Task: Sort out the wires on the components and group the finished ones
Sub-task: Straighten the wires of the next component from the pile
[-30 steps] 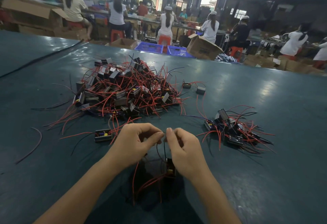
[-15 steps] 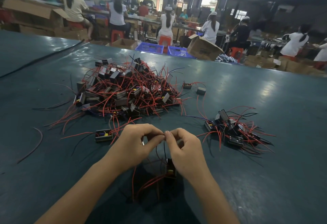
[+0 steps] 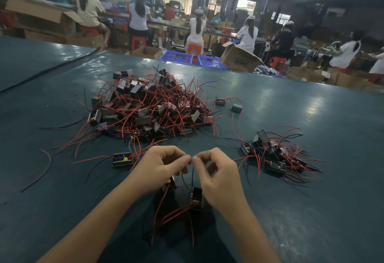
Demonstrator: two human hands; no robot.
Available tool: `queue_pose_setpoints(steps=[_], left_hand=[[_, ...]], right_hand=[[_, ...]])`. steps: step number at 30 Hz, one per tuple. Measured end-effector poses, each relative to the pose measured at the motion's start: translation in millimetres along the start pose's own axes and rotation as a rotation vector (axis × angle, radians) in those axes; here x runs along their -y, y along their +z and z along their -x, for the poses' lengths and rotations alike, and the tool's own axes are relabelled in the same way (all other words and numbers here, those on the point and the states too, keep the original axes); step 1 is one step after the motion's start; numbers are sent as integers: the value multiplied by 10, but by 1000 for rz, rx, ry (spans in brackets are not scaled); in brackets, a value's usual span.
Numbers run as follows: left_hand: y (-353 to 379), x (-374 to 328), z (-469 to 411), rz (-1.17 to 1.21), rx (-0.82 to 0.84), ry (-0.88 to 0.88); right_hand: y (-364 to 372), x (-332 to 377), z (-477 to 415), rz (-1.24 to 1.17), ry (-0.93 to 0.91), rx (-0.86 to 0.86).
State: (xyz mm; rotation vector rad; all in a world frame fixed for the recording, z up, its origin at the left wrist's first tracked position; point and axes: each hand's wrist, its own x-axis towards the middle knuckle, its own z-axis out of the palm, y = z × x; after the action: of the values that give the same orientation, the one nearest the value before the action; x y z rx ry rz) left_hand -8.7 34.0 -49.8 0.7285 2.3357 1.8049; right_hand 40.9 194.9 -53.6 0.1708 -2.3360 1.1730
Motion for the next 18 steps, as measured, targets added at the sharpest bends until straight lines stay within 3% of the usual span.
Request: queue_pose_setpoints(steps=[10, 13, 15, 18], left_hand=[[19, -77, 9, 365, 120, -208], [39, -100, 11, 321, 68, -144], [55, -98, 23, 144, 5, -34], [91, -89, 49, -67, -72, 114]], right_hand=[[-42, -81, -26, 140, -399, -37], [-39, -86, -23, 93, -276, -37], [-31, -71, -22, 28, -88, -26], [-9, 1, -37, -269, 266, 46]])
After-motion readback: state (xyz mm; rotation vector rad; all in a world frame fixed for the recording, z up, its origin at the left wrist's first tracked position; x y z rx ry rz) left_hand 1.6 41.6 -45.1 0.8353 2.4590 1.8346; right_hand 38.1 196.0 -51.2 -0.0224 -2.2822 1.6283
